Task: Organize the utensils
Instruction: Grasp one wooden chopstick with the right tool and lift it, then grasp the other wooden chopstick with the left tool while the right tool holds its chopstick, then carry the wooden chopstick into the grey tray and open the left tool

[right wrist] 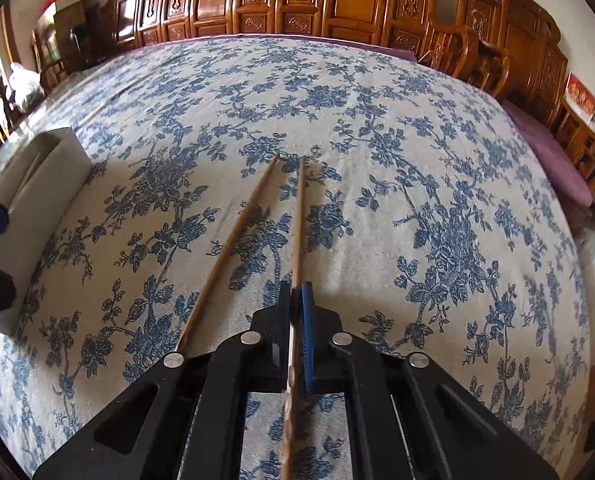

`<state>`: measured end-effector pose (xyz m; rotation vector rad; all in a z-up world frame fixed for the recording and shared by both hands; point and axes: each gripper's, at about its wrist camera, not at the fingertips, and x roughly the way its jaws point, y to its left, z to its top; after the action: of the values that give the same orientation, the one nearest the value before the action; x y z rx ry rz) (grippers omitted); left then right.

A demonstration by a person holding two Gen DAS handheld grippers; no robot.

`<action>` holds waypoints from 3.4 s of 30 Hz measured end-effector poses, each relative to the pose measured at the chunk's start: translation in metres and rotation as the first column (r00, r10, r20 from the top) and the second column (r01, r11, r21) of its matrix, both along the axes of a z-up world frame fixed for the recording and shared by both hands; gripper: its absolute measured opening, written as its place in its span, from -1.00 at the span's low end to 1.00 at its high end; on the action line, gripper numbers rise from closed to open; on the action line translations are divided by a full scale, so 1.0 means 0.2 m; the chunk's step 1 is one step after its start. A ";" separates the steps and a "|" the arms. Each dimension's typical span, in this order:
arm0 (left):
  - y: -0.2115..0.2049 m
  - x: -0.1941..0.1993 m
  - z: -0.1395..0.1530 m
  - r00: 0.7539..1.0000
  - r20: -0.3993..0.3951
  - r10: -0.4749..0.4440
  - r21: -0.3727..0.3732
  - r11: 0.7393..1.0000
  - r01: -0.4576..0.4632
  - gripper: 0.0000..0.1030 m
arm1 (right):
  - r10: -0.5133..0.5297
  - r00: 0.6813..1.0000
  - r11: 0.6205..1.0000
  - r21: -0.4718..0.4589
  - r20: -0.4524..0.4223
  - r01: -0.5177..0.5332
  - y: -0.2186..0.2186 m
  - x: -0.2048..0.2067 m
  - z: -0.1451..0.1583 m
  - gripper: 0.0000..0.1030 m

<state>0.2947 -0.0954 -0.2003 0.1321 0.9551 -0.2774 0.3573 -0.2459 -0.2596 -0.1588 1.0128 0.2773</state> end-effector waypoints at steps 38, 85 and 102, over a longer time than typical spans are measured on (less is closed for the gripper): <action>-0.45 0.24 -0.31 0.995 -0.101 -0.020 0.112 0.993 0.031 -0.28 | -0.044 0.998 0.984 0.175 0.034 0.037 -0.29 0.00 0.17 -0.88; 0.03 -0.04 0.03 0.998 0.004 0.060 0.010 0.998 -0.061 -0.91 | 0.127 0.987 0.980 0.141 0.101 -0.141 0.09 -0.17 0.27 -0.88; 0.36 -0.14 0.18 0.989 0.054 0.140 -0.002 0.990 -0.140 -0.91 | 0.225 0.964 0.960 0.138 0.139 -0.244 0.29 -0.31 0.32 -0.88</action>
<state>0.2657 -0.0236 -0.1645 0.0732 0.9069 -0.1423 0.2956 -0.1884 -0.1950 -0.1538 0.8470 0.5548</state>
